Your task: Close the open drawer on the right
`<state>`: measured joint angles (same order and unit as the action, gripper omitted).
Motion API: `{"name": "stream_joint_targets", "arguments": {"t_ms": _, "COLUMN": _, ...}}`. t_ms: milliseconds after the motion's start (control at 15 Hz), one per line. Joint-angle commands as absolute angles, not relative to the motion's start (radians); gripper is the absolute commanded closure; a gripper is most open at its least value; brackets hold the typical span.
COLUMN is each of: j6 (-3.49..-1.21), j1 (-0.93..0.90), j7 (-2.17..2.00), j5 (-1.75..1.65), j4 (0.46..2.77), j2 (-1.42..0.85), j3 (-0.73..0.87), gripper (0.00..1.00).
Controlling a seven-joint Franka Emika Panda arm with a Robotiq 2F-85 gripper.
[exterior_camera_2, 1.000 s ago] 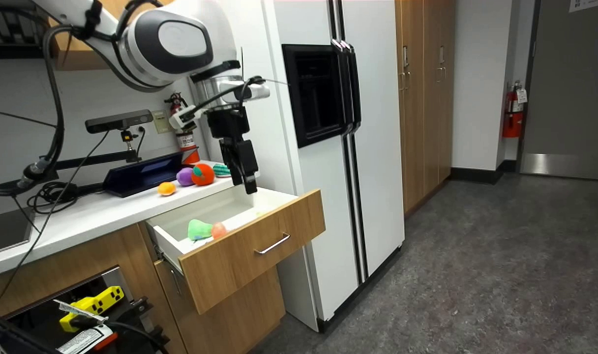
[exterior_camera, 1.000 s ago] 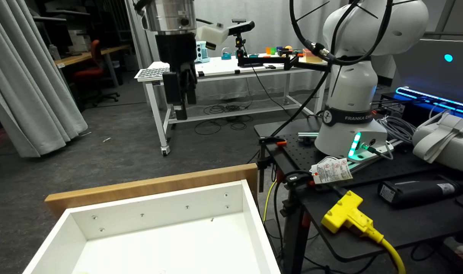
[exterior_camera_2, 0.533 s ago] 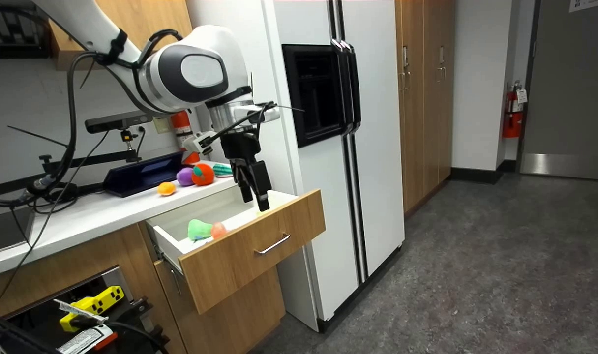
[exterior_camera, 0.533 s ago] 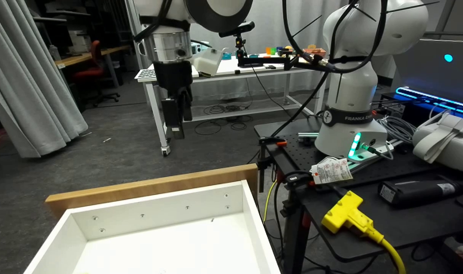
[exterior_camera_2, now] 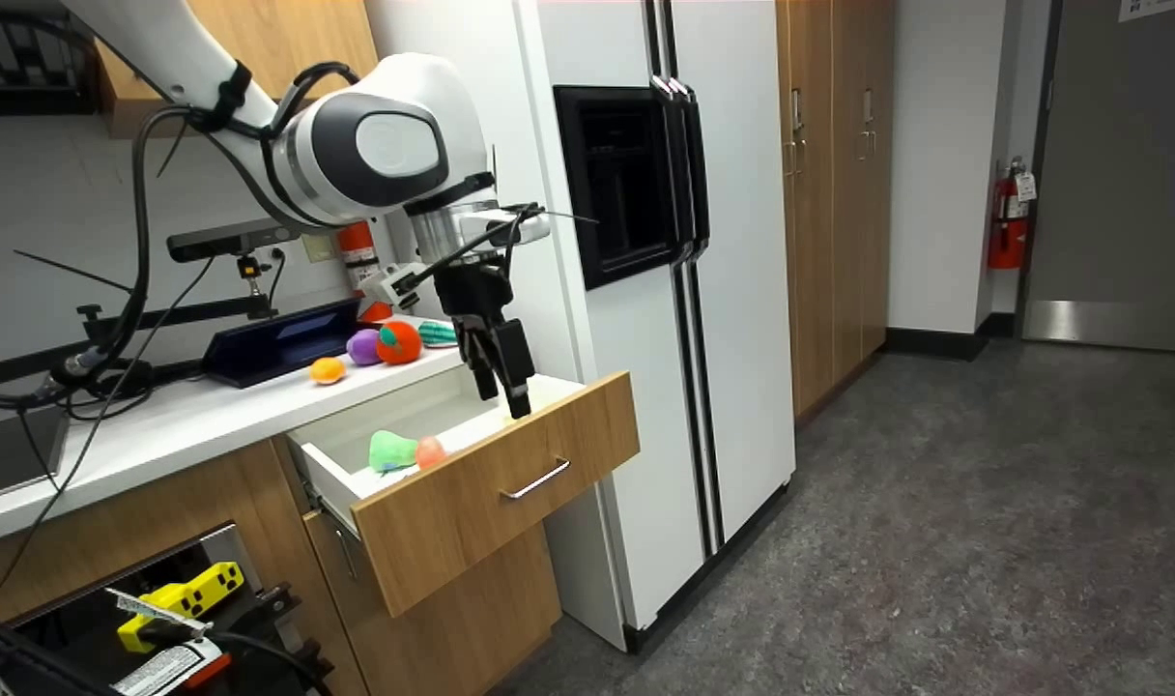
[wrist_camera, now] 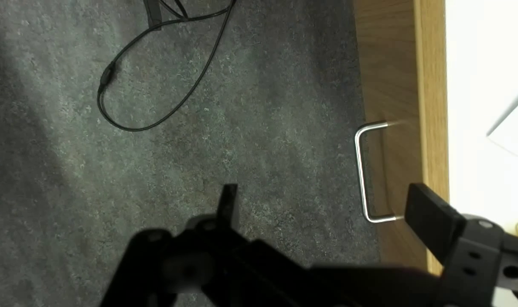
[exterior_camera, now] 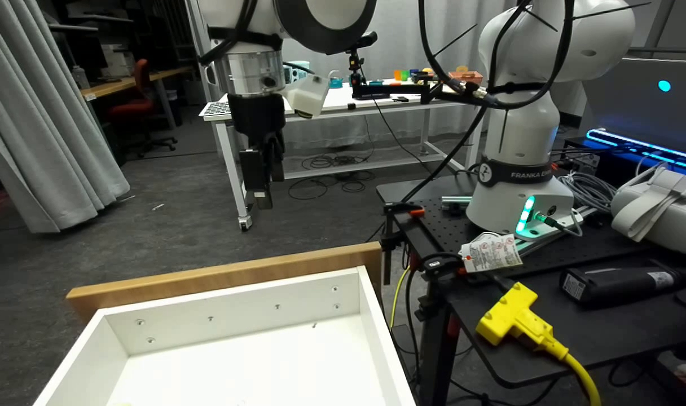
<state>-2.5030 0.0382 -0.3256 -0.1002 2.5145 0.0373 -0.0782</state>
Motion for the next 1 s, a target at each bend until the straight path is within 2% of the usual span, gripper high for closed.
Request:
{"name": "stream_joint_targets", "arguments": {"t_ms": 0, "j6": -2.622, "j1": 0.027, "j7": -0.337, "j5": -0.134, "j4": 2.508, "j2": -0.062, "j3": -0.050, "gripper": 0.00}}
{"name": "stream_joint_targets", "arguments": {"t_ms": 600, "j6": -2.786, "j1": -0.019, "j7": -0.297, "j5": -0.046, "j4": 2.402, "j2": -0.294, "j3": -0.029, "gripper": 0.01}}
{"name": "stream_joint_targets", "arguments": {"t_ms": 667, "j6": -2.781, "j1": -0.019, "j7": -0.286, "j5": -0.018, "j4": 2.389, "j2": -0.309, "j3": -0.038, "gripper": 0.09}}
{"name": "stream_joint_targets", "arguments": {"t_ms": 733, "j6": -2.779, "j1": -0.022, "j7": -0.279, "j5": 0.002, "j4": 2.377, "j2": -0.323, "j3": -0.043, "gripper": 0.26}}
{"name": "stream_joint_targets", "arguments": {"t_ms": 800, "j6": -2.776, "j1": -0.023, "j7": -0.269, "j5": 0.028, "j4": 2.366, "j2": -0.336, "j3": -0.052, "gripper": 0.29}}
{"name": "stream_joint_targets", "arguments": {"t_ms": 933, "j6": -2.766, "j1": -0.019, "j7": -0.245, "j5": 0.083, "j4": 2.348, "j2": -0.357, "j3": -0.071, "gripper": 0.43}}
